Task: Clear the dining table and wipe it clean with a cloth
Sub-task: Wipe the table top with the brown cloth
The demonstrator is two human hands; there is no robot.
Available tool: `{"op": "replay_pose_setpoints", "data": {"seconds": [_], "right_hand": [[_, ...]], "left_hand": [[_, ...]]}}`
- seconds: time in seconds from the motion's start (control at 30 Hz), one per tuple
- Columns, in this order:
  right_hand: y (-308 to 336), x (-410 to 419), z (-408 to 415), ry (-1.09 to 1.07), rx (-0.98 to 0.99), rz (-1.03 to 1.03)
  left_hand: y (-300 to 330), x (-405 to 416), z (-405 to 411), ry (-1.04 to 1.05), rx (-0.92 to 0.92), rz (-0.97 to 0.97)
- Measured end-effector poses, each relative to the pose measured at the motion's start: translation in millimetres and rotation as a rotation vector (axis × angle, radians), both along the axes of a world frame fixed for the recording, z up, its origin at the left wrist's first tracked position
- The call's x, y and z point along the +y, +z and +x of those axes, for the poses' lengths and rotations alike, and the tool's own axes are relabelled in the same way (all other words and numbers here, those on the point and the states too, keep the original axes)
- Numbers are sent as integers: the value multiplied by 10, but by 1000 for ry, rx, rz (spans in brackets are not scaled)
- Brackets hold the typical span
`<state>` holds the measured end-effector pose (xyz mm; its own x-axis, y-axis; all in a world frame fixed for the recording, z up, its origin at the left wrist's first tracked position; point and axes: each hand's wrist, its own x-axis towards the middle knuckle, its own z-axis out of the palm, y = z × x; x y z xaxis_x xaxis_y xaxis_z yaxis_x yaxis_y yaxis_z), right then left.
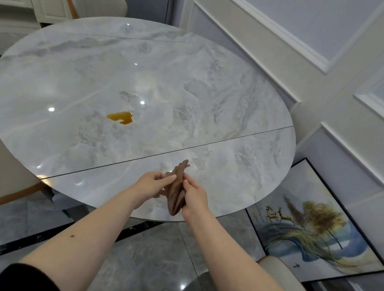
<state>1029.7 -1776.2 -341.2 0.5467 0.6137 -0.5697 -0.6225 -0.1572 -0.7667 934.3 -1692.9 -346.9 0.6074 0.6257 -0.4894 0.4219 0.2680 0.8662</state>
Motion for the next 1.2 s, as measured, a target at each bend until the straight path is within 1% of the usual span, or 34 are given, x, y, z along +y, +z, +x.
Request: {"op": "replay_pose_setpoints", "data": {"seconds": [0.13, 0.23, 0.3, 0.4, 0.47, 0.6, 0.63, 0.73, 0.77, 0.87, 0.97, 1.07, 1.2], "right_hand": [[52, 46, -32, 46, -49, 38], [118, 35, 8, 48, -81, 34], [120, 24, 50, 16, -87, 21], [93, 17, 95, -93, -110, -12], [54, -1, 104, -127, -145, -63], [18, -42, 73, 24, -208, -170], [33, -44, 59, 59, -190, -169], [75, -49, 53, 140, -22, -129], [77, -57, 64, 162, 6, -119], [64, -78, 127, 188, -31, -98], [100, -72, 177, 270, -203, -114], [103, -49, 199, 363, -499, -191], [104, 48, 253, 321, -921, -291]], "left_hand": [[44, -8, -9, 24, -101, -134], [58, 17, -32, 70, -106, -129], [70, 20, -33, 171, -126, -111], [92, 46, -27, 345, -171, -127], [111, 82, -32, 390, -192, -141], [163, 137, -29, 337, -222, -158], [171, 151, -26, 311, -245, -179], [225, 187, -44, 215, -280, -201], [246, 198, -54, 193, -285, -197], [286, 237, -95, 199, -248, -135], [268, 279, -138, 265, -188, 27], [219, 299, -152, 277, -126, 133], [147, 366, -110, 305, 24, 236]]}}
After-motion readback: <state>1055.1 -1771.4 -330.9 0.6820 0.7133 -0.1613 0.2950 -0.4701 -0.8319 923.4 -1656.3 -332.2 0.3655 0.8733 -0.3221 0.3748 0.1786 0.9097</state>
